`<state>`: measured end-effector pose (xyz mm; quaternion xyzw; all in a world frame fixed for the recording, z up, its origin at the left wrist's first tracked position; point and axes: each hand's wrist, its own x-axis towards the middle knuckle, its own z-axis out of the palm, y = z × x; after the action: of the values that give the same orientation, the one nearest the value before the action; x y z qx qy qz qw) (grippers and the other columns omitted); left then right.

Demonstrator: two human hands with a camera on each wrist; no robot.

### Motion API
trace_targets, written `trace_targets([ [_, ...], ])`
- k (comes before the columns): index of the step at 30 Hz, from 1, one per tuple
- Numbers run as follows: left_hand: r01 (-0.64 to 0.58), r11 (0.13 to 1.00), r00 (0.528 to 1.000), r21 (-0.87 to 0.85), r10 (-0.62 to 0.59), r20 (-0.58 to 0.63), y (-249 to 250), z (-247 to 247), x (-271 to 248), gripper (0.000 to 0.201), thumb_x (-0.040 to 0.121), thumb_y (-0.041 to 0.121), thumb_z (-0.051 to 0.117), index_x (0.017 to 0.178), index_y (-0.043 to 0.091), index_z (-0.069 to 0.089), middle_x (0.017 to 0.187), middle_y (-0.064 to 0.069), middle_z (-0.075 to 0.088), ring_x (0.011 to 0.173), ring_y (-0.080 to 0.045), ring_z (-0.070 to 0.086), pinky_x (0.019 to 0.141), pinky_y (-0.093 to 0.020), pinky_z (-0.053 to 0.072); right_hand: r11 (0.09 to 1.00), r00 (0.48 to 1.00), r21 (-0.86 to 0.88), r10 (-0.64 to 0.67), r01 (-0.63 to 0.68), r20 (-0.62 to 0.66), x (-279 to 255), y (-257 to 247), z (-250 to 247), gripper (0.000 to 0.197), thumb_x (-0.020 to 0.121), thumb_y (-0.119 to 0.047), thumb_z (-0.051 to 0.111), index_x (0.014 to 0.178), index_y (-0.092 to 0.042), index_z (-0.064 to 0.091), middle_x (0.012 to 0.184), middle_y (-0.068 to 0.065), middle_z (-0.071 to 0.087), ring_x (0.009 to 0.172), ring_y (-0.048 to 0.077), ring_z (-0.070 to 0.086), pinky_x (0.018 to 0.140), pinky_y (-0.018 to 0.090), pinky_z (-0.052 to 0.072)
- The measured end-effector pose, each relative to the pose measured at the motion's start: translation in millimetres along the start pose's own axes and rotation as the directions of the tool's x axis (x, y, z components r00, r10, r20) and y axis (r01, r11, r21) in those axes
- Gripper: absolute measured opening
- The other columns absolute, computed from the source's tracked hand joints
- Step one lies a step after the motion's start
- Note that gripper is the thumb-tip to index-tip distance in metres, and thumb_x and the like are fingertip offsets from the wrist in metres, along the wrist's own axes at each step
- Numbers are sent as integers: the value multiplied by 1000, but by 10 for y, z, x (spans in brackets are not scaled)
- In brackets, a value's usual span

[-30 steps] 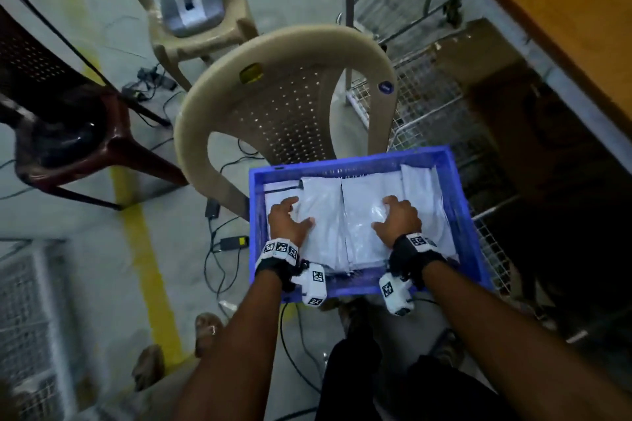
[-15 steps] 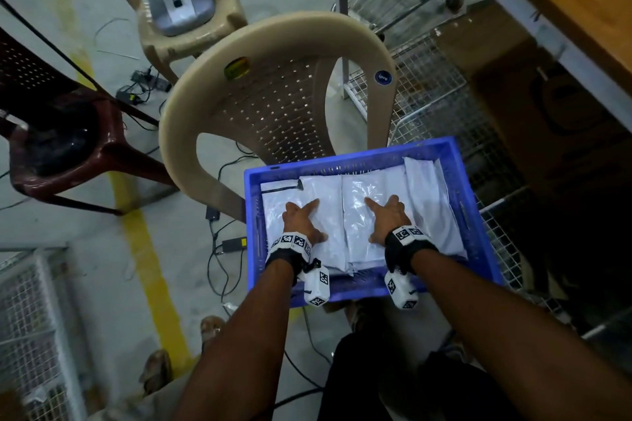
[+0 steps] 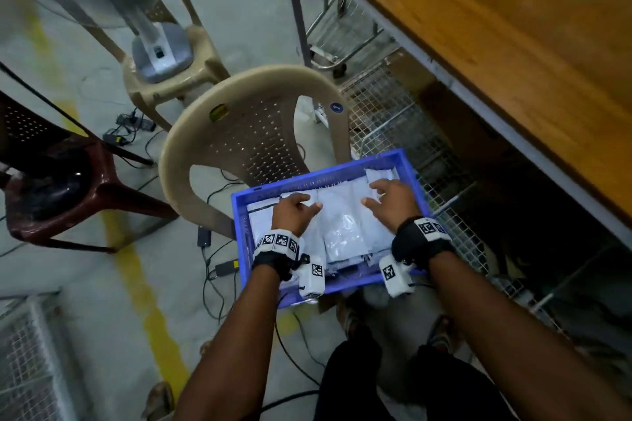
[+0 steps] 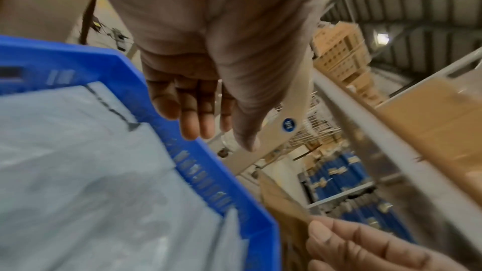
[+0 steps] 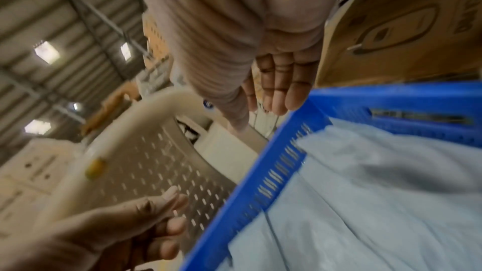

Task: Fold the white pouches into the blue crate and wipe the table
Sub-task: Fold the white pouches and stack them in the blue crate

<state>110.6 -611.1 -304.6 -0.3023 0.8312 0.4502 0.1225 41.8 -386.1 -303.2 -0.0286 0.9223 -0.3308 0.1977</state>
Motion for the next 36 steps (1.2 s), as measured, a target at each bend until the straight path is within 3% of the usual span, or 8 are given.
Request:
trace_targets([
  [6, -238, 938, 970, -252, 243, -9, 1176, 66, -372, 24, 82, 25, 80, 99, 12, 72, 87, -11, 73, 79, -23, 70, 75, -34, 56, 958, 957, 287, 88, -5, -275, -442, -98, -1193, 32, 80, -28, 78, 109, -15, 72, 96, 7, 74, 84, 16, 68, 86, 30, 55],
  [12, -442, 817, 870, -370, 492, 47, 2195, 519, -754, 18, 82, 29, 79, 94, 17, 73, 85, -12, 74, 80, -22, 69, 81, -42, 59, 946, 820, 322, 162, 28, -549, -1174, 154, -2291, 18, 83, -26, 76, 99, -20, 73, 80, -5, 68, 65, -7, 59, 63, 0, 41],
  [16, -513, 780, 782, -359, 597, 178, 2770, 1047, -1070, 28, 79, 43, 78, 94, 20, 74, 84, -7, 74, 81, -21, 70, 79, -40, 58, 943, 727, 329, 258, -47, -636, -1685, 534, -2807, 23, 86, -31, 73, 104, -18, 73, 85, -6, 65, 78, 7, 60, 65, 8, 39],
  [21, -567, 748, 678, -345, 662, 321, 3273, 1788, -1541, 31, 83, 32, 78, 101, 7, 73, 93, -12, 74, 89, -21, 69, 79, -33, 55, 906, 652, 409, 377, -111, -658, -2253, 1139, -3293, 30, 87, -35, 72, 109, -15, 70, 93, -2, 66, 85, 11, 61, 64, 12, 40],
  [26, -436, 837, 706, -331, 546, 450, 3510, 2446, -1953, 34, 82, 30, 80, 104, 6, 71, 94, -13, 72, 74, -21, 69, 67, -41, 62, 900, 652, 362, 427, -242, -626, -2629, 1852, -3810, 53, 87, -43, 70, 131, -16, 57, 123, 7, 63, 113, 25, 60, 83, 29, 43],
  [29, -449, 850, 714, -276, 527, 461, 3519, 2738, -2059, 32, 83, 28, 79, 102, 3, 72, 86, -11, 73, 62, -14, 66, 56, -27, 54, 897, 710, 235, 441, -375, -549, -2635, 2273, -4090, 67, 87, -46, 68, 143, -17, 45, 146, 9, 46, 132, 30, 46, 100, 36, 41],
  [32, -405, 871, 788, -278, 487, 376, 3512, 2874, -2092, 20, 80, 24, 80, 88, 8, 72, 80, -11, 72, 58, -15, 65, 48, -22, 51, 875, 745, 72, 448, -478, -495, -2495, 2657, -4353, 74, 88, -50, 63, 149, -17, 36, 158, 14, 27, 142, 31, 32, 112, 39, 30],
  [36, -344, 870, 834, -354, 456, 311, 3473, 2912, -2070, 19, 74, 20, 84, 68, 14, 67, 81, -18, 73, 75, -28, 71, 66, -42, 59, 846, 782, -121, 414, -520, -465, -2289, 3040, -4629, 83, 86, -60, 56, 151, -17, 30, 158, 21, 18, 143, 38, 25, 114, 47, 31],
])
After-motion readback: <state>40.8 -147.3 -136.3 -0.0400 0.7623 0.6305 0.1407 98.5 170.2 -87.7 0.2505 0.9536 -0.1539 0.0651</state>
